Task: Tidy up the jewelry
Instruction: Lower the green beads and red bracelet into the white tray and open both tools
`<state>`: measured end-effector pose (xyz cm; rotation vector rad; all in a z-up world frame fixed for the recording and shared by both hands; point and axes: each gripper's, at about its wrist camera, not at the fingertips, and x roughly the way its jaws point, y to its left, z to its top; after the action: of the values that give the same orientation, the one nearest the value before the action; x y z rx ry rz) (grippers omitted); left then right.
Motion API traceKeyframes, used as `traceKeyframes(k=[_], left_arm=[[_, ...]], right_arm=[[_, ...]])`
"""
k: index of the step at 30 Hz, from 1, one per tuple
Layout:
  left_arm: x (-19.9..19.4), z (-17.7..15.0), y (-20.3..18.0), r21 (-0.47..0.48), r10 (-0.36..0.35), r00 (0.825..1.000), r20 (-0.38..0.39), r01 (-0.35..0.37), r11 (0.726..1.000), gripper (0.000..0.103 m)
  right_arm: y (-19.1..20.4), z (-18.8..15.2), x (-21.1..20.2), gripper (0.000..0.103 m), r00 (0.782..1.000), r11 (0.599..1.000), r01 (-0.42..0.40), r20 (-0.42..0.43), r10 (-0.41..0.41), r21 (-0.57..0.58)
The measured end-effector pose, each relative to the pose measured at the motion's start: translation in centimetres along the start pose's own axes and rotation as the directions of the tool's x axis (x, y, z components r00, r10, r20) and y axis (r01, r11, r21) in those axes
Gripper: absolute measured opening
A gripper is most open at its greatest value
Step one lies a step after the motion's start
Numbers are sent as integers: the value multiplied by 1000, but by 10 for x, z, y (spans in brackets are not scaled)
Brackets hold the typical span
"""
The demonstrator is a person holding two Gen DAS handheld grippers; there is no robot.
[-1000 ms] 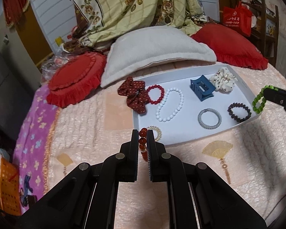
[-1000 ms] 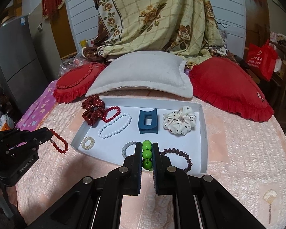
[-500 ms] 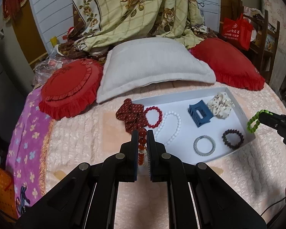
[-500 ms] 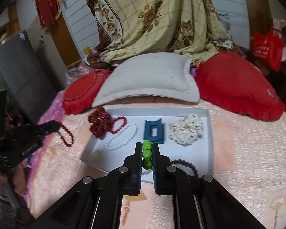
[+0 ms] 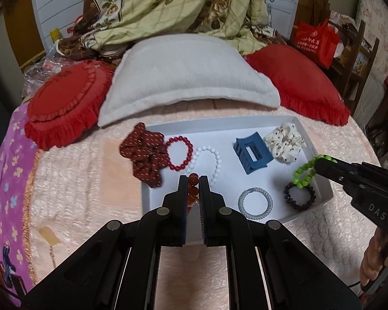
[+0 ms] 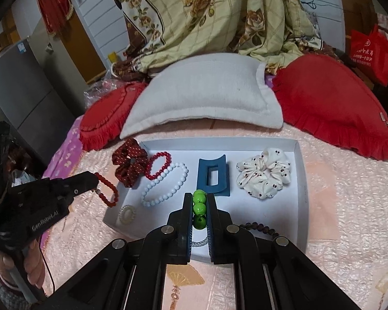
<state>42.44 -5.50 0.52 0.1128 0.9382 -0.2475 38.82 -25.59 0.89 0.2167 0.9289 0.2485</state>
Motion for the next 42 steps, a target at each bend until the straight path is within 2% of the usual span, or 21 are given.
traceKeyframes(k=[4,15,42], left_arm=[[13,-4,-9,7,4,1000,-6,-4,1000,7],[42,-16,-18,41,92,996,4,-92,995,7],[78,-29,-14,36,121,992,-35,-119,992,7]], right_arm=[[-5,-2,11,9,1000,1000,8,-15,-7,13],[-10,5,31,9,999,999,25,-31,-24,31],[-22,-3,74,9,993,997,62,-100,-57,53]])
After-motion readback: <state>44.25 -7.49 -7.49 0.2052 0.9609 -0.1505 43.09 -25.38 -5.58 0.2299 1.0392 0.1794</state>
